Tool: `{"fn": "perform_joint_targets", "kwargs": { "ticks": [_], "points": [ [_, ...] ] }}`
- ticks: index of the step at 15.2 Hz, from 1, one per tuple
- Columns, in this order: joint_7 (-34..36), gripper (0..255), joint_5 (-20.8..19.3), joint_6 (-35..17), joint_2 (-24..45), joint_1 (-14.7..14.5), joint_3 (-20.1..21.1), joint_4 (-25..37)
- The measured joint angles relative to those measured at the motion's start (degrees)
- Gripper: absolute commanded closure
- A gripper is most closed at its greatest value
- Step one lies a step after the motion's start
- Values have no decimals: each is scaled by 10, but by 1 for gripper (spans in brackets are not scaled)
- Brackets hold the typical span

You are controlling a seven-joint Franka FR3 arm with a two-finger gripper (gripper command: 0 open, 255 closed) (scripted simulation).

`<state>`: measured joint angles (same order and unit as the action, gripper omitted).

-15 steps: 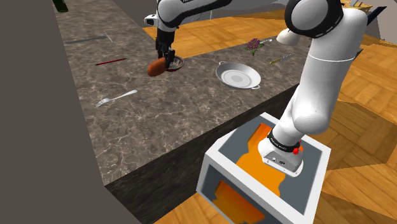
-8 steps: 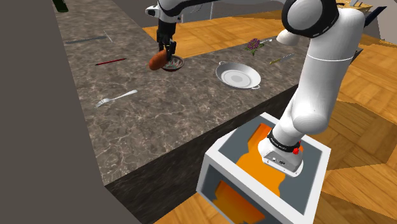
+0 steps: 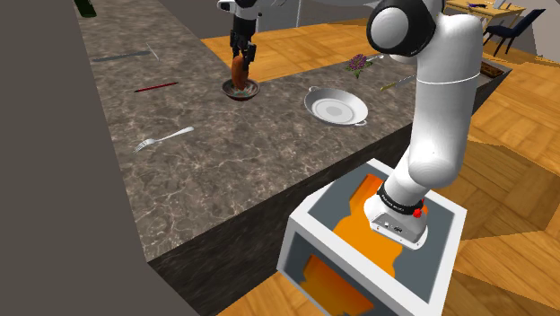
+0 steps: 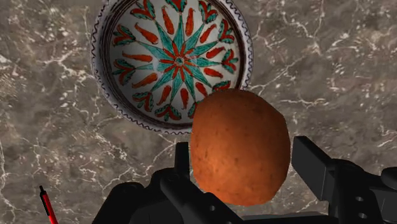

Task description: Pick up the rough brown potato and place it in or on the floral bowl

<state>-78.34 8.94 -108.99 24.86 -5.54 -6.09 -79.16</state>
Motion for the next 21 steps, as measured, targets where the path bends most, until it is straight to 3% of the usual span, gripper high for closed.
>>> {"fn": "perform_joint_targets", "kwargs": {
  "ticks": [5,8,21],
  "points": [
    [-44,255,15,70,94,51,-8,158],
    [-54,255,18,63,108,59,-9,164],
    [-69,255,24,-36,108,55,-6,73]
  ]
}}
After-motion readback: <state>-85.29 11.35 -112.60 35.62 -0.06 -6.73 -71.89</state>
